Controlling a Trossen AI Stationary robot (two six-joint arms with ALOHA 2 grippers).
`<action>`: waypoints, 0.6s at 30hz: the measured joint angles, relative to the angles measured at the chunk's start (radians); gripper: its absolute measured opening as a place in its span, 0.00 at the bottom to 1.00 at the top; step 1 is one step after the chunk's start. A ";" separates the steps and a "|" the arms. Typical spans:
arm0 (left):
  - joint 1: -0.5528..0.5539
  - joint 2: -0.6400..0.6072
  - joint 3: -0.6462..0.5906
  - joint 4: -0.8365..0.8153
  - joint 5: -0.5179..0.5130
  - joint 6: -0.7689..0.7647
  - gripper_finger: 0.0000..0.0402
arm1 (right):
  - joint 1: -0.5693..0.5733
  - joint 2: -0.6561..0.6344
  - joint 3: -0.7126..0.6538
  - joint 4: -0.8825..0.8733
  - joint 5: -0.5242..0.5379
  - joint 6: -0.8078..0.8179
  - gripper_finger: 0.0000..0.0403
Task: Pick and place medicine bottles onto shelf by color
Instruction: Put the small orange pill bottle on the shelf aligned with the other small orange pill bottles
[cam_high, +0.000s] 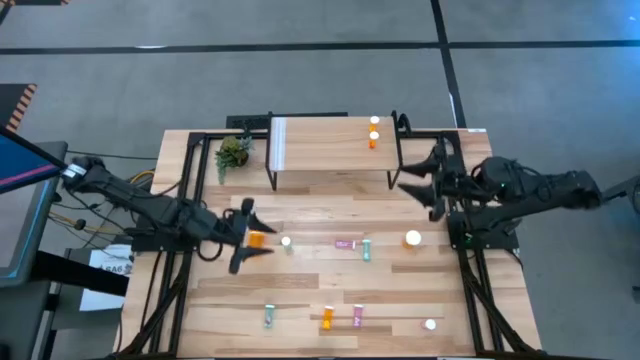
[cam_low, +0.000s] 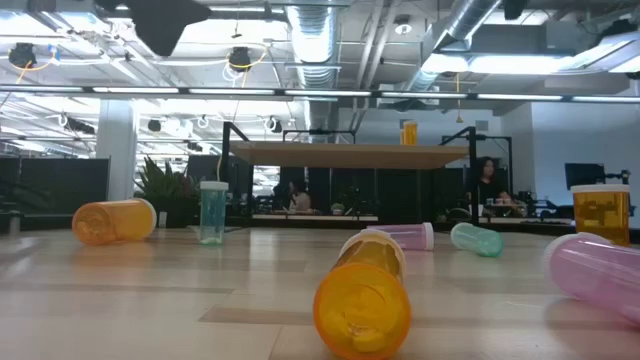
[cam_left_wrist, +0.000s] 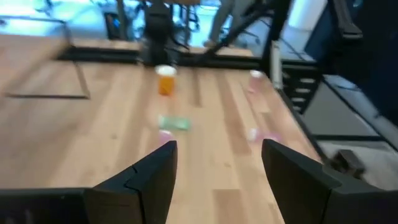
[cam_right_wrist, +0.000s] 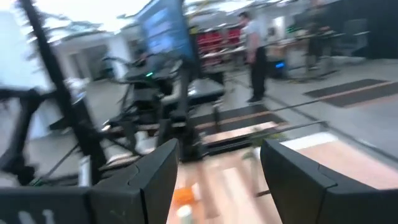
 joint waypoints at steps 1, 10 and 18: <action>-0.027 0.019 0.000 0.002 -0.014 -0.007 0.55 | 0.026 0.017 0.000 0.006 0.001 -0.011 0.62; -0.193 0.134 -0.002 0.397 -0.203 0.156 0.55 | 0.200 0.196 0.024 0.002 0.003 -0.016 0.62; -0.219 0.129 0.000 0.533 -0.126 0.306 0.55 | 0.342 0.435 0.069 0.039 0.002 -0.016 0.62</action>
